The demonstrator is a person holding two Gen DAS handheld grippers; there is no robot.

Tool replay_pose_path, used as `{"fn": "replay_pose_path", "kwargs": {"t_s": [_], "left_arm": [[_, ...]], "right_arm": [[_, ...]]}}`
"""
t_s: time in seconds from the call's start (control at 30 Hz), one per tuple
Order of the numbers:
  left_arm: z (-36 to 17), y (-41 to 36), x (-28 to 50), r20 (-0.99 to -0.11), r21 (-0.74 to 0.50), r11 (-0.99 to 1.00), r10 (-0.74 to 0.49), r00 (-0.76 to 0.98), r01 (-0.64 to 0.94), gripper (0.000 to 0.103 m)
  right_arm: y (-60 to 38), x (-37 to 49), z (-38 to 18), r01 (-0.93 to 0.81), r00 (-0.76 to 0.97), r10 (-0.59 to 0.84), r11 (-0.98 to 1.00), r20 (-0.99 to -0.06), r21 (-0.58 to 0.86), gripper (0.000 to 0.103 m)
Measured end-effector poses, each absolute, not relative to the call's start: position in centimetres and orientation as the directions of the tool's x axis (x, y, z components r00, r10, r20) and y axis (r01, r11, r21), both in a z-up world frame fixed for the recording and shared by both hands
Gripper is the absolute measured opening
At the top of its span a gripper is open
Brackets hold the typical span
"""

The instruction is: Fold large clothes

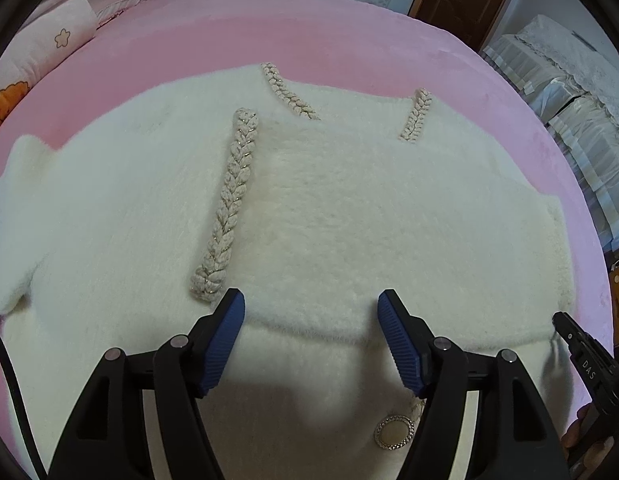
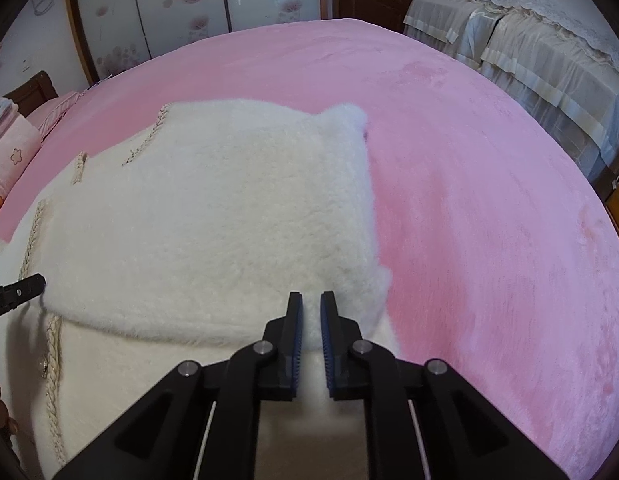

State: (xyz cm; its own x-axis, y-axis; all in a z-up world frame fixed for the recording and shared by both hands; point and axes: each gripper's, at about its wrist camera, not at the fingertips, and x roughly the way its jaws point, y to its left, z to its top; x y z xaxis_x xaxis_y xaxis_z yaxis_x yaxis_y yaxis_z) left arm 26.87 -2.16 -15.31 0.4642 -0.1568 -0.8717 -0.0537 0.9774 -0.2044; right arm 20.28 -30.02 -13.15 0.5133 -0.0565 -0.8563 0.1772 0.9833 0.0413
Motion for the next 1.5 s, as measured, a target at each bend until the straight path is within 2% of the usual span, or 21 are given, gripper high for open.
{"fn": "replay_pose_path", "kwargs": {"t_s": [0.03,0.07,0.1,0.17,0.23,0.37,0.53,0.8,0.97,1.3,1.5], "left_arm": [[-15.5,-2.2,27.0,-0.875,-0.207,0.977,-0.157,0.459,-0.060,0.068],[-15.4,-2.1,27.0,-0.878,-0.208,0.976,-0.156,0.453,-0.067,0.068],[-15.3,-2.0,26.9,-0.875,-0.214,0.975,-0.161,0.456,-0.067,0.068],[-15.0,-1.9,26.4,-0.873,-0.226,0.971,-0.169,0.457,-0.072,0.068],[-14.4,-1.9,26.0,-0.869,-0.232,0.970,-0.174,0.464,-0.071,0.068],[-12.7,-2.3,24.6,-0.865,-0.222,0.974,-0.170,0.473,-0.056,0.068],[-10.3,-3.0,21.6,-0.854,-0.230,0.973,-0.193,0.483,-0.017,0.068],[-7.4,-2.9,15.4,-0.868,-0.120,0.992,-0.120,0.482,0.031,0.068],[-5.4,-0.9,11.4,-0.854,-0.121,0.990,-0.140,0.501,0.071,0.068],[-0.4,11.6,7.9,-0.827,-0.183,0.983,-0.164,0.537,0.018,0.068],[0.2,20.2,8.1,-0.808,-0.207,0.976,-0.136,0.574,-0.061,0.068]], "right_arm": [[-30.1,20.3,-13.0,0.172,0.515,-0.026,0.982,-0.857,0.074,0.024],[-30.1,20.2,-12.9,0.165,0.520,0.005,0.981,-0.854,0.106,0.039],[-30.0,20.0,-12.6,0.160,0.525,0.029,0.978,-0.851,0.132,0.046],[-29.6,19.6,-11.9,0.162,0.540,0.019,0.979,-0.841,0.126,0.066],[-29.1,19.0,-11.2,0.155,0.554,0.022,0.979,-0.832,0.129,0.072],[-28.5,17.9,-10.0,0.166,0.539,0.046,0.973,-0.841,0.159,0.072],[-26.8,16.1,-8.4,0.181,0.511,-0.012,0.979,-0.860,0.094,0.072],[-23.4,11.4,-5.2,0.143,0.523,0.002,0.986,-0.853,0.090,0.072],[-19.9,9.1,-2.8,0.098,0.560,0.006,0.993,-0.828,0.073,0.072],[-11.5,7.4,2.7,0.006,0.656,0.059,0.997,-0.752,0.083,0.072],[-5.1,8.8,4.1,-0.053,0.680,0.089,0.996,-0.728,0.072,0.072]]}}
